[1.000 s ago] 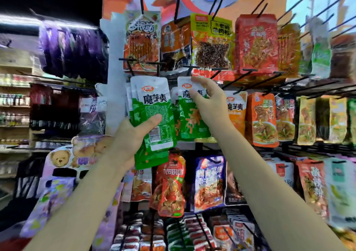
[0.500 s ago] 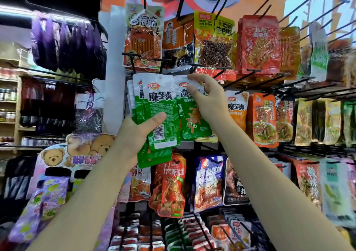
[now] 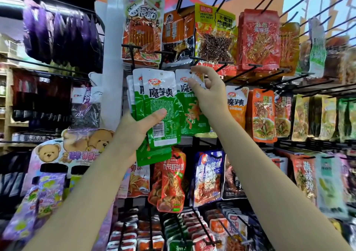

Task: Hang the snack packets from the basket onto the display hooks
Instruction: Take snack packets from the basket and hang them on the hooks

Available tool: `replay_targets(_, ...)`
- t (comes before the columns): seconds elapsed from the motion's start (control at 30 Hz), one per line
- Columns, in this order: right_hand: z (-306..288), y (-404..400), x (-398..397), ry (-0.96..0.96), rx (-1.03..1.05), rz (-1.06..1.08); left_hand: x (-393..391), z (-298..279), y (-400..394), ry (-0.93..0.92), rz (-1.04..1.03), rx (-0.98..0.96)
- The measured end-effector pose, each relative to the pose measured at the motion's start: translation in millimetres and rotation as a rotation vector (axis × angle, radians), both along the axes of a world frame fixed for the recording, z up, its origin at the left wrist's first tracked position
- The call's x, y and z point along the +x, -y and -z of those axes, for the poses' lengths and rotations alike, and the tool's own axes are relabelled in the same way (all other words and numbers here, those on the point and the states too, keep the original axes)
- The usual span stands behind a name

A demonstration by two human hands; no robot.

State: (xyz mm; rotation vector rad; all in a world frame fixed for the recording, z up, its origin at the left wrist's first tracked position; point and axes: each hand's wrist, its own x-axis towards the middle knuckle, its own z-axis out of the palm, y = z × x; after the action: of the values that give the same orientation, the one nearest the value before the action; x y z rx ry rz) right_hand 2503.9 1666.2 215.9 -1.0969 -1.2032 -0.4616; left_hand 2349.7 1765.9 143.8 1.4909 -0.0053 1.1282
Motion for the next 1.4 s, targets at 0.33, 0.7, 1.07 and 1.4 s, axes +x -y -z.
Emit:
replay_targets(0.33,-2,3,10,-0.029,0.022,0.06,0,-1,3,-0.027,0.01,0.004)
replay_targets(0.7,10,3,8,0.008,0.0,0.354,-1,0,3,-0.048,0.053,0.061)
replay_targets(1.07,35,29,-24,-0.039,-0.222,-0.076,0,-3,4,-0.085,-0.046,0.02)
replay_targets(1.4,30,16,-37,0.164,-0.019,0.027,2,-3,13,0.006,-0.023,-0.052)
